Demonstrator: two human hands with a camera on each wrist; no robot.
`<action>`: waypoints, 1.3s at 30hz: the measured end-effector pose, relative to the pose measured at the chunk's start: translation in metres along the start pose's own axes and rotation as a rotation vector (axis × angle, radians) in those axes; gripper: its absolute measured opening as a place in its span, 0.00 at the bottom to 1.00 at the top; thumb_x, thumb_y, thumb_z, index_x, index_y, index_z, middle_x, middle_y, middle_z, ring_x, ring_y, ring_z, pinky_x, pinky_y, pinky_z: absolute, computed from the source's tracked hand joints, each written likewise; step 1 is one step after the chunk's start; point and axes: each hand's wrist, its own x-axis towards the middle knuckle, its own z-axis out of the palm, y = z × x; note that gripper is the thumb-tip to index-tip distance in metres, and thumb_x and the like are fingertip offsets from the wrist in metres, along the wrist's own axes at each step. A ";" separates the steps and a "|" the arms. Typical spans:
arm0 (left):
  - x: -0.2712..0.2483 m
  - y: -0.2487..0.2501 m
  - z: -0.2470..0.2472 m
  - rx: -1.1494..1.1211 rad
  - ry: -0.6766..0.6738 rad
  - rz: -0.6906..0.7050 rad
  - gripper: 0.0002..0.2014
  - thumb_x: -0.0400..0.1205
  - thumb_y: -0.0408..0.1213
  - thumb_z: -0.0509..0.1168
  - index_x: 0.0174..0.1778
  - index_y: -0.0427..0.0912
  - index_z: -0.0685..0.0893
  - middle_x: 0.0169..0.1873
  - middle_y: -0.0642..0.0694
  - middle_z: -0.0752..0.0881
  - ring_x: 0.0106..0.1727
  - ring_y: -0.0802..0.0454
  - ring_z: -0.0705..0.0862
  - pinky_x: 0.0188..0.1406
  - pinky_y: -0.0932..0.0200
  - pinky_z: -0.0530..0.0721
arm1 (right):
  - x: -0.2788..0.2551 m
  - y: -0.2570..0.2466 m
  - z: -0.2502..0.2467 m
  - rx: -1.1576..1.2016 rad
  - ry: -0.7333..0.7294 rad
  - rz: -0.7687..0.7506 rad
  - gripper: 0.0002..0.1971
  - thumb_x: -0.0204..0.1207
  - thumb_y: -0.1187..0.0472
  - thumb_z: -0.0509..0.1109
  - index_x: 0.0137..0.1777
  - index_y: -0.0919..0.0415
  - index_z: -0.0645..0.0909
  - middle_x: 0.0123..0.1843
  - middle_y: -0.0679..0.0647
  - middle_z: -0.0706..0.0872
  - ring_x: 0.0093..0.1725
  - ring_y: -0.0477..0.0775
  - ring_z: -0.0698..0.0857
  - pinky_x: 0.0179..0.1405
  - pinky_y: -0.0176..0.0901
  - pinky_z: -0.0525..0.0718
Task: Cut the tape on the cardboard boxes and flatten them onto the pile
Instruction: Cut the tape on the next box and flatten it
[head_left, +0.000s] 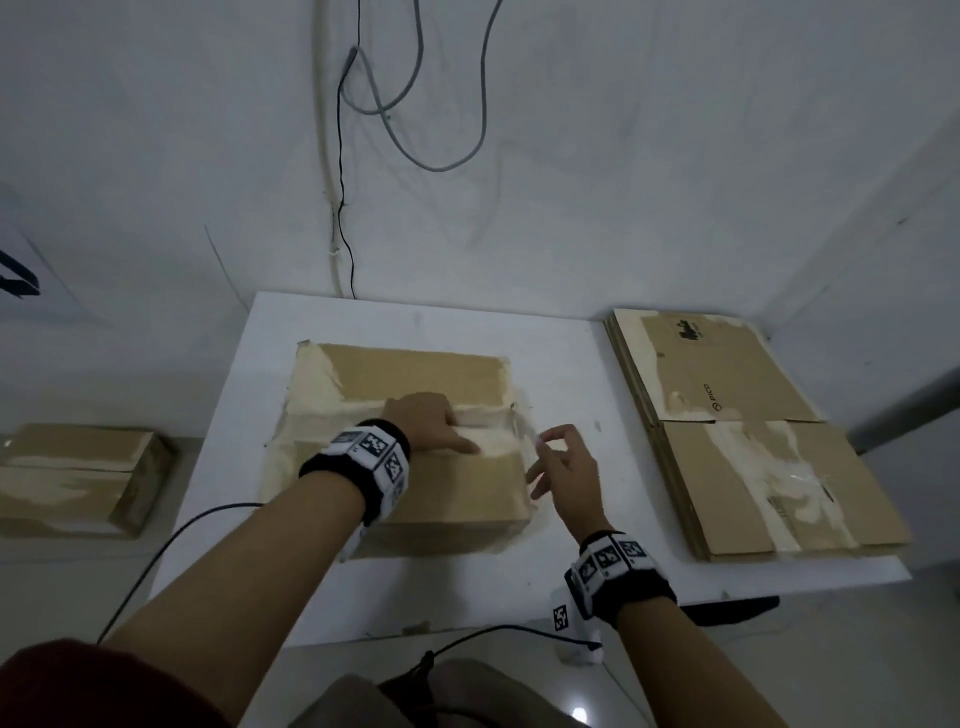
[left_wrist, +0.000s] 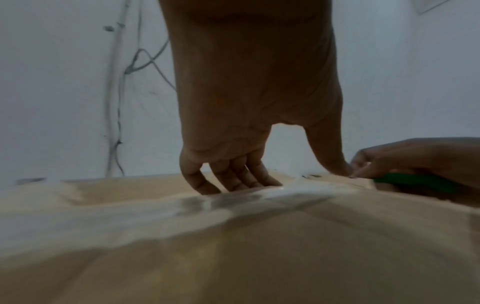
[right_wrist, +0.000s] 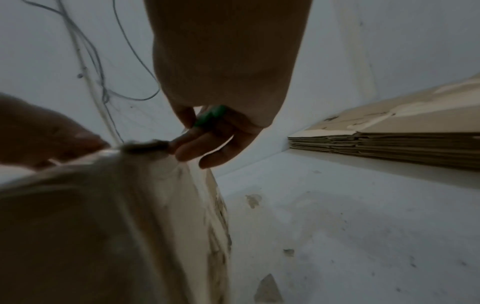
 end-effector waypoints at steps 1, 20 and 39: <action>0.000 0.008 0.009 0.016 -0.011 0.017 0.36 0.66 0.67 0.73 0.56 0.38 0.83 0.53 0.43 0.85 0.54 0.44 0.82 0.54 0.53 0.78 | -0.002 0.000 0.000 -0.018 -0.056 0.003 0.05 0.86 0.59 0.64 0.52 0.61 0.76 0.33 0.63 0.87 0.27 0.56 0.84 0.27 0.44 0.83; -0.011 0.019 0.045 -0.179 0.159 0.098 0.43 0.57 0.54 0.84 0.64 0.41 0.77 0.59 0.43 0.76 0.62 0.45 0.71 0.59 0.53 0.73 | 0.064 -0.066 0.009 -0.838 -0.461 -0.235 0.11 0.71 0.53 0.75 0.32 0.34 0.85 0.40 0.32 0.87 0.49 0.36 0.82 0.67 0.56 0.75; -0.015 0.019 0.047 -0.142 0.212 0.198 0.37 0.62 0.52 0.82 0.60 0.40 0.74 0.59 0.43 0.75 0.59 0.46 0.71 0.56 0.55 0.68 | 0.055 -0.062 -0.007 -0.998 -0.356 -0.198 0.09 0.74 0.56 0.73 0.37 0.39 0.88 0.41 0.34 0.86 0.49 0.39 0.82 0.64 0.50 0.67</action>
